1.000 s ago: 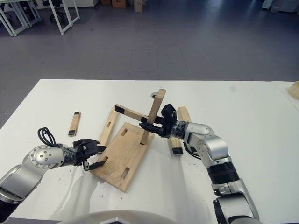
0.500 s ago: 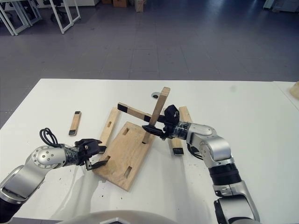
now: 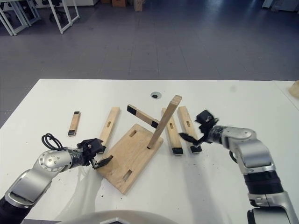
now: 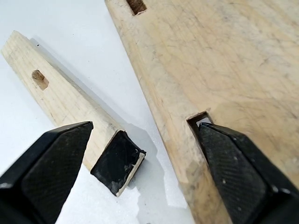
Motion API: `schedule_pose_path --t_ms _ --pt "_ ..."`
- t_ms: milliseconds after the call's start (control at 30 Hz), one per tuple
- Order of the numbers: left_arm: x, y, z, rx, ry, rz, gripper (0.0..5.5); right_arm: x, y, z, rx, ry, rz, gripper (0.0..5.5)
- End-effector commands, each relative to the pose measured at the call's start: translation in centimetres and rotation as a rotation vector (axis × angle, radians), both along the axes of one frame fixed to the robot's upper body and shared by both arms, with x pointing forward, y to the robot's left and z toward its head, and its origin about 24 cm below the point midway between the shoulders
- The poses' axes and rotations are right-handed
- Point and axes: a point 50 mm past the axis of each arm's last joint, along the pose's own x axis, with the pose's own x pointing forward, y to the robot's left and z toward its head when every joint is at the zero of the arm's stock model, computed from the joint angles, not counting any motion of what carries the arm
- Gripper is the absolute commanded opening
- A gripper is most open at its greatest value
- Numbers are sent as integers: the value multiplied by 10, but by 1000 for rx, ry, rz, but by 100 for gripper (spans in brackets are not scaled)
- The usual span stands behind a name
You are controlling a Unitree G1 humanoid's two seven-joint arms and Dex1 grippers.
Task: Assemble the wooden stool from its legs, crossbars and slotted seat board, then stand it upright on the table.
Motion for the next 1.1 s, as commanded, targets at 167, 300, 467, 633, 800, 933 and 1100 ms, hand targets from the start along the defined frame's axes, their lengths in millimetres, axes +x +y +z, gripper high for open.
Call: schedule_pose_path --t_ms 167,300,467,633,800,933,1100 --pt "-26 -4 -23 -7 160 99 423 13 61 152 571 -582 -324 413" --pt "-32 -2 -24 -9 166 135 423 -15 110 171 811 -506 -200 413" --pt "-32 2 -25 0 165 151 423 -29 120 142 768 -363 -189 413" --pt "-31 3 -26 3 162 154 423 -32 111 182 776 -579 -189 413" --pt "-32 3 -25 -1 163 159 423 -36 111 176 787 -569 -184 413" --pt "-32 2 -24 -2 163 155 423 -62 108 50 540 -42 -320 413" --pt "-30 1 -24 -7 163 160 423 -55 119 60 614 -123 -331 413"
